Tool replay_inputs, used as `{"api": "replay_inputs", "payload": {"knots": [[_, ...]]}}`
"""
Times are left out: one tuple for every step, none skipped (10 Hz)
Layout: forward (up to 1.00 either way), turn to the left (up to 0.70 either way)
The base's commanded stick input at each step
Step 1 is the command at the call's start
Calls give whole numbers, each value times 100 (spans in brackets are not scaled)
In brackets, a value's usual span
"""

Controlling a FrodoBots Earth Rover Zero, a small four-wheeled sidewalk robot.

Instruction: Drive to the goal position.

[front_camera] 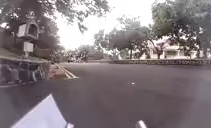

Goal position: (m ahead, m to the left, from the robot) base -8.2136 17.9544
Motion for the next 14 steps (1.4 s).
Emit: {"api": "replay_inputs", "payload": {"knots": [[20,0],[20,0],[20,0],[20,0],[20,0],[20,0],[20,0],[20,0],[20,0],[20,0],[20,0],[20,0],[20,0],[20,0]]}}
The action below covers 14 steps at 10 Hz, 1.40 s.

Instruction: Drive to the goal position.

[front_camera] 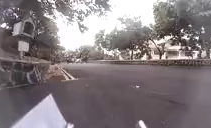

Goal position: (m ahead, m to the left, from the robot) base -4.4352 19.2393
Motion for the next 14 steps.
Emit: {"api": "replay_inputs", "payload": {"knots": [[20,0],[20,0],[20,0],[20,0],[20,0],[20,0],[20,0],[20,0],[20,0],[20,0],[20,0],[20,0],[20,0],[20,0]]}}
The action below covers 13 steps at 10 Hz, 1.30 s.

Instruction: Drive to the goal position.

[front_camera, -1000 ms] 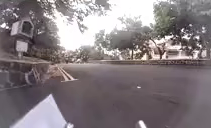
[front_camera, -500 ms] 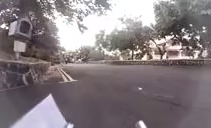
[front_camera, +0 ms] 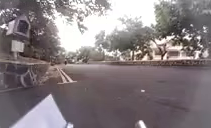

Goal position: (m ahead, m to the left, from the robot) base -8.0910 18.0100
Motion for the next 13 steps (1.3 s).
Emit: {"api": "replay_inputs", "payload": {"knots": [[20,0],[20,0],[20,0],[20,0],[20,0],[20,0],[20,0],[20,0],[20,0],[20,0],[20,0],[20,0],[20,0]]}}
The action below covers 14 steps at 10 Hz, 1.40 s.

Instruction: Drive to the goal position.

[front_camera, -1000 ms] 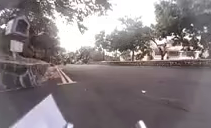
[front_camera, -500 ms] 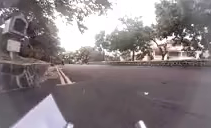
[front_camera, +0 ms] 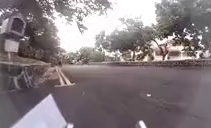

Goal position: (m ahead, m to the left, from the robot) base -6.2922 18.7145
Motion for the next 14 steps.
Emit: {"api": "replay_inputs", "payload": {"knots": [[20,0],[20,0],[20,0],[20,0],[20,0],[20,0],[20,0],[20,0],[20,0],[20,0],[20,0],[20,0],[20,0],[20,0]]}}
